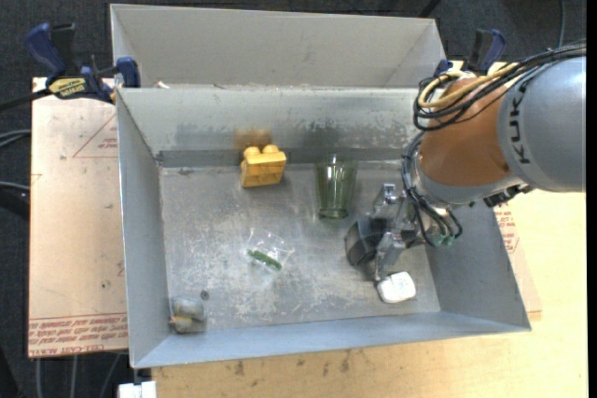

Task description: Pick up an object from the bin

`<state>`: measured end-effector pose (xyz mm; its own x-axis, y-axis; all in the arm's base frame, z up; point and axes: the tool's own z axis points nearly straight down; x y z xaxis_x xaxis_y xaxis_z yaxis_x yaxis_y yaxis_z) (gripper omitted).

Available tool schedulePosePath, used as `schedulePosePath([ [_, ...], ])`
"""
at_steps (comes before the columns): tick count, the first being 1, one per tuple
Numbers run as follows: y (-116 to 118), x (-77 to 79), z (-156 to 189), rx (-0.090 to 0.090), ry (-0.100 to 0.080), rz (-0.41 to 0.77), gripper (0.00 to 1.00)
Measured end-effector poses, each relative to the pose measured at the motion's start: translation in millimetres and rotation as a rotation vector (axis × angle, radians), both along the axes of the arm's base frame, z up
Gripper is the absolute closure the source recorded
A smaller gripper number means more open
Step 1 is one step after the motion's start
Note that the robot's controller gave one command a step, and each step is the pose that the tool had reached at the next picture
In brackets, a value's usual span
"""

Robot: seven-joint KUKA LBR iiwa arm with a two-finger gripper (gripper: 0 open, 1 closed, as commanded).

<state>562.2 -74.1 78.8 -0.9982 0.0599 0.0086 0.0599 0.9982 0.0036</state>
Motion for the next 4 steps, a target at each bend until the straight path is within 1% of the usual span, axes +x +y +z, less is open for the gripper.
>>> schedulePosePath([
  [1, 5.2, 4.2, 144.8, -0.005, -0.019, 0.229, 1.0],
  [2, 5.1, 2.8, 141.7, -0.003, -0.013, 0.228, 0.0],
  [3, 5.0, 2.7, 141.7, -0.003, -0.012, 0.228, 0.0],
  [4, 20.5, 0.4, 124.9, -0.006, -0.018, 0.159, 0.0],
])
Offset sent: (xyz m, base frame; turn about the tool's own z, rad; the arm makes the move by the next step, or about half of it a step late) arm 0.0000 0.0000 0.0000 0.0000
